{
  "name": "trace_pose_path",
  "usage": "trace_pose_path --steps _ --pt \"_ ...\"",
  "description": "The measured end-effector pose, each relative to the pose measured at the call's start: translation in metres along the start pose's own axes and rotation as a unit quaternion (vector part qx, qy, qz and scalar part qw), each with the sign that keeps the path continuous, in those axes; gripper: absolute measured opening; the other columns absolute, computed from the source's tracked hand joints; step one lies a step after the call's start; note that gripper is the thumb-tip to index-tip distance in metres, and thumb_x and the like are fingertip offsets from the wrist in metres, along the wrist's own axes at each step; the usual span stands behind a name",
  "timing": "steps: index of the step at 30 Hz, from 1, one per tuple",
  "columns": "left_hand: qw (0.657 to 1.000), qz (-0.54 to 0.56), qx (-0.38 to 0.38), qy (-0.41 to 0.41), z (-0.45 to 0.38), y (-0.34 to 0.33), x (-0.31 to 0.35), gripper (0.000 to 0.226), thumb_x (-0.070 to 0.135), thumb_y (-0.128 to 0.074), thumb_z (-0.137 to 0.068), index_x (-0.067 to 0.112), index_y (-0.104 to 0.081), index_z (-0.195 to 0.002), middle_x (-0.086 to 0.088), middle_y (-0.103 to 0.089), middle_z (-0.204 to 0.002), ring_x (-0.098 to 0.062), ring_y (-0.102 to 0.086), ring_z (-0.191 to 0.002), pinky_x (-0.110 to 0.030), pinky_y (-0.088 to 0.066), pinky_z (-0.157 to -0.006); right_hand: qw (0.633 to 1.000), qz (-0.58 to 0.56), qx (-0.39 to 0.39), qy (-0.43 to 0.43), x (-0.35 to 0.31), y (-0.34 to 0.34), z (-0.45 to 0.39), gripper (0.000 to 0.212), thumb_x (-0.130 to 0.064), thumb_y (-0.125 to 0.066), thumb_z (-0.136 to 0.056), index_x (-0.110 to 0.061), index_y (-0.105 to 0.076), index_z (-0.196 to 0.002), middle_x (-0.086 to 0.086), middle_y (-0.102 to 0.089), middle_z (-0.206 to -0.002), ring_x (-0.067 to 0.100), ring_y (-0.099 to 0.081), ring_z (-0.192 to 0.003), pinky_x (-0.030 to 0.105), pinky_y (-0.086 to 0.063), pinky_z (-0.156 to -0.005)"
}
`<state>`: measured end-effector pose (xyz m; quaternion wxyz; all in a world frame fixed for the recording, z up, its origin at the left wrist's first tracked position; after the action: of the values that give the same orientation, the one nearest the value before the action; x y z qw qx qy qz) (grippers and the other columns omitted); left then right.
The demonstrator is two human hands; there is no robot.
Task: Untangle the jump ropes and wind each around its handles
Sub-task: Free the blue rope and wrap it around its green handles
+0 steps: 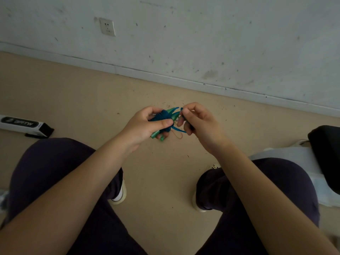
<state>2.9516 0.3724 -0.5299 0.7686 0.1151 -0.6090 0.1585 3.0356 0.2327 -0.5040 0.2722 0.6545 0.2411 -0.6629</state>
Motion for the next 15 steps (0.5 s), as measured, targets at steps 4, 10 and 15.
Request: trace_pose_path --steps 4,10,15 --pt "1.000 0.011 -0.005 0.001 0.0014 -0.0021 0.0017 0.045 0.014 -0.078 -0.082 0.007 -0.060 -0.122 -0.013 -0.073 -0.099 -0.025 -0.071 -0.073 -0.022 -0.050 -0.052 1.000 0.008 0.021 0.009 -0.0012 0.0029 -0.0005 0.007 -0.012 -0.051 -0.101 -0.008 -0.050 -0.094 0.012 -0.059 -0.067 0.011 -0.040 -0.045 0.022 -0.032 -0.046" --pt "1.000 0.014 -0.011 0.005 0.0030 -0.0040 0.0020 0.046 0.013 -0.078 -0.083 0.006 -0.058 -0.124 -0.014 -0.072 -0.102 -0.022 -0.071 -0.070 -0.022 -0.050 -0.052 1.000 0.007 0.025 -0.013 0.0025 0.0031 -0.0013 0.010 -0.010 -0.053 -0.100 -0.012 -0.045 -0.094 0.007 -0.054 -0.061 0.005 -0.041 -0.043 0.016 -0.035 -0.046" --pt "0.999 0.036 0.004 0.007 0.0021 -0.0015 0.0003 0.042 0.015 -0.079 -0.081 0.007 -0.060 -0.118 -0.016 -0.073 -0.100 -0.026 -0.070 -0.073 -0.023 -0.050 -0.052 1.000 0.008 0.022 -0.004 0.0029 0.0018 -0.0013 0.016 -0.007 -0.054 -0.099 -0.008 -0.038 -0.101 0.008 -0.059 -0.060 0.013 -0.041 -0.040 0.024 -0.034 -0.044"
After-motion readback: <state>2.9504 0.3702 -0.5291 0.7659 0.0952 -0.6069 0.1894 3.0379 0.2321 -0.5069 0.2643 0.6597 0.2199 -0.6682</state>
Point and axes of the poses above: each hand's wrist, its own z-axis away from the middle knuckle, its own y-axis out of the back of the hand, x = y × z, the point moved 7 cm from there along -z, towards the middle knuckle
